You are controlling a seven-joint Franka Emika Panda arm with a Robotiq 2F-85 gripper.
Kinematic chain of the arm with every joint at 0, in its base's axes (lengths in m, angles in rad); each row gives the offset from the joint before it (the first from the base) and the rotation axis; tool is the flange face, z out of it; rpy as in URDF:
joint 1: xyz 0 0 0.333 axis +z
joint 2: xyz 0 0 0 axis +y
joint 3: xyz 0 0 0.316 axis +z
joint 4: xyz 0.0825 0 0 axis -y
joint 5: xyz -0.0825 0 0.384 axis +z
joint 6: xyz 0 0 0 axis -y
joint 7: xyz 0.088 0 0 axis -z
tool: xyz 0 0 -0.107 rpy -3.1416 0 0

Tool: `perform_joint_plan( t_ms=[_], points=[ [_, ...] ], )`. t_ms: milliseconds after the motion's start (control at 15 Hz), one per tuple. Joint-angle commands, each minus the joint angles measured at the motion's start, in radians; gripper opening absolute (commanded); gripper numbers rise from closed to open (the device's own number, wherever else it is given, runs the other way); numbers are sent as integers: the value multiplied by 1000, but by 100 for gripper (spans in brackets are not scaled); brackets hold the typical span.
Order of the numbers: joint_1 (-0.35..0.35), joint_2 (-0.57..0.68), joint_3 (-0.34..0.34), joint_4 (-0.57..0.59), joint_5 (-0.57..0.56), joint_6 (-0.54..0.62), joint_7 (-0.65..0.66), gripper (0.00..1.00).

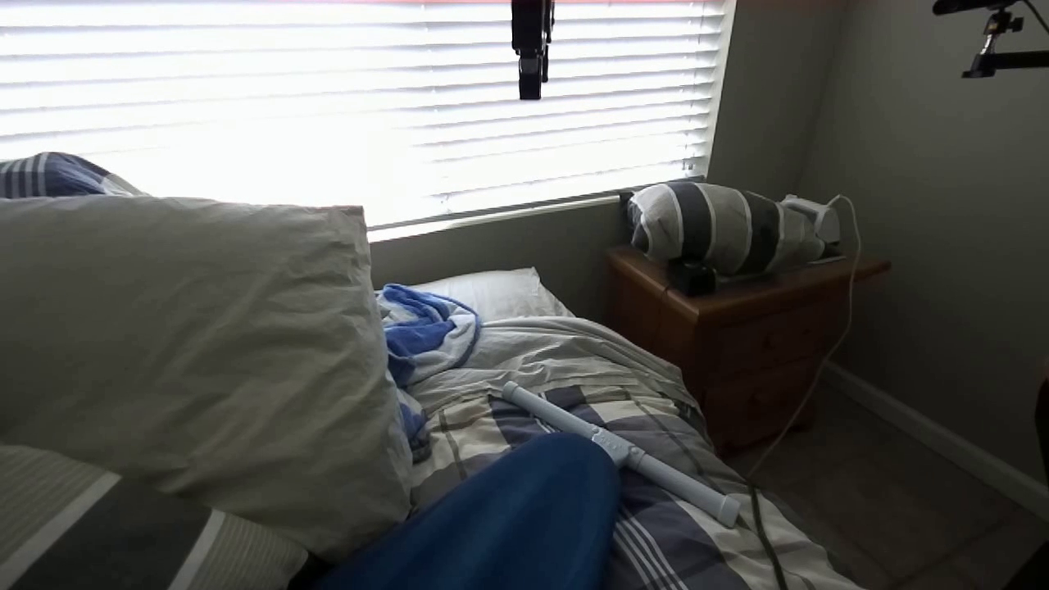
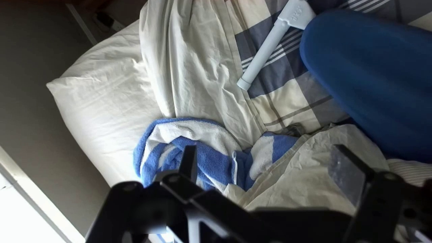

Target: Move the white pillow from the pile of pillows

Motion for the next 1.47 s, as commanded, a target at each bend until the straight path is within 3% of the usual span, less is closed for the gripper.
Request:
perform_joint_plan(
  t_ms=[0, 400, 600, 867, 1400],
  points=[
    [11, 1, -11, 5, 3, -3, -1, 100],
    [11, 1, -11, 6, 3, -3, -3, 100],
    [-8, 81, -2, 74, 64, 86, -89, 100],
    [-34, 269, 24, 245, 189, 168, -263, 100],
    [-76, 631, 126, 636, 308, 191, -602, 100]
  ],
)
